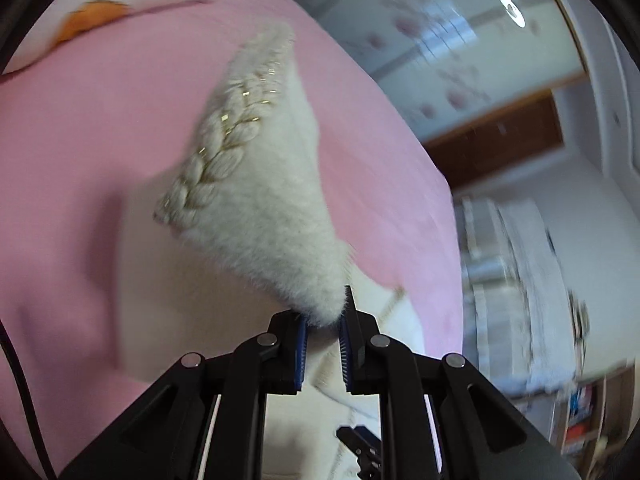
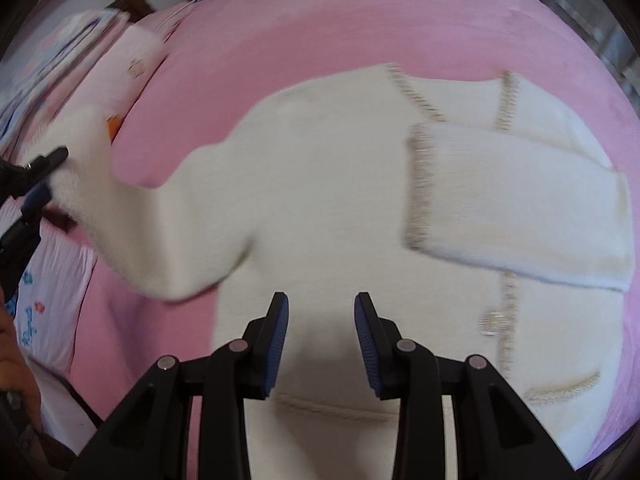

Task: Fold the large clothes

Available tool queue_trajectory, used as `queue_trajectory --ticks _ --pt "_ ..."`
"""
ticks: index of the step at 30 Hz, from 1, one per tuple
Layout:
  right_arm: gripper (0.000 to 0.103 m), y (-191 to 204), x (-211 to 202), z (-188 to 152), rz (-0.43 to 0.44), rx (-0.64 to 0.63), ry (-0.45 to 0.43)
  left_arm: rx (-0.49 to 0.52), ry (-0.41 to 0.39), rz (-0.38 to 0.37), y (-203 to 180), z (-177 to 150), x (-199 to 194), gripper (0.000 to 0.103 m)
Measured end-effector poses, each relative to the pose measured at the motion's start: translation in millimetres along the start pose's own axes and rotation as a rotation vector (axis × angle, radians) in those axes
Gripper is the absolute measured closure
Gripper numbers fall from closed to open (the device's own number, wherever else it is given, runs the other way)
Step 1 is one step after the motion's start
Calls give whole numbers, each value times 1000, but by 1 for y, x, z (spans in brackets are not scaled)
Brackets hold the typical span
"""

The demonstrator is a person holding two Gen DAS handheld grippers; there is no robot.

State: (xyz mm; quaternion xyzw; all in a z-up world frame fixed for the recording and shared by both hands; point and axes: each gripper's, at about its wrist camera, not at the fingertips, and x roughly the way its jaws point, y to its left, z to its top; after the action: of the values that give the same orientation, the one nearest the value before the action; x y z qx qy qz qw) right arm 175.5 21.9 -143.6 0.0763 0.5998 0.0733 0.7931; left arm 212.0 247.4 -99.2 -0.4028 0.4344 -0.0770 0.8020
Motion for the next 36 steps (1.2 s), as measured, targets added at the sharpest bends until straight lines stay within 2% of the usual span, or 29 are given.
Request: queue_trajectory --ticks 3,4,6,9,12,13,15,16,20,21,26,30,31,33,34,36 --pt "69 -57 -13 -2 -60 68 -29 126 161 5 -49 -43 70 89" --pt "69 -75 -15 -3 -84 86 -31 163 232 33 -59 -62 96 80" --pt "69 -111 -18 -5 -128 124 -30 214 353 97 -70 -93 135 77" --pt "68 -153 -17 -7 -148 174 -11 215 425 183 -64 -130 152 77" --pt "66 -172 -15 -5 -107 195 -20 162 412 228 -50 -141 143 74" --pt "65 -173 -14 -3 -95 189 -23 145 404 245 -29 -150 128 74" --pt "58 -170 -8 5 -50 172 -31 88 375 277 -6 -146 108 73" --pt "58 -168 -5 9 -33 161 -37 61 360 287 25 -152 89 73" --pt "58 -156 10 37 30 100 -66 -45 302 352 78 -138 57 72" --pt "58 -154 17 47 36 86 -69 -73 288 358 91 -128 62 73" --pt "58 -155 60 91 65 52 -62 -153 231 329 114 -119 58 72" --pt "58 -153 94 116 111 67 -8 -162 215 321 102 -119 75 72" --pt "59 -148 99 118 117 50 1 -163 212 321 101 -119 77 73" --pt "88 -134 96 121 115 -18 6 -168 206 307 96 -119 78 73" --pt "88 -127 87 123 143 -42 -6 -164 200 303 94 -118 76 72" --pt "88 -117 50 124 176 -89 -101 -144 193 303 84 -118 81 72"
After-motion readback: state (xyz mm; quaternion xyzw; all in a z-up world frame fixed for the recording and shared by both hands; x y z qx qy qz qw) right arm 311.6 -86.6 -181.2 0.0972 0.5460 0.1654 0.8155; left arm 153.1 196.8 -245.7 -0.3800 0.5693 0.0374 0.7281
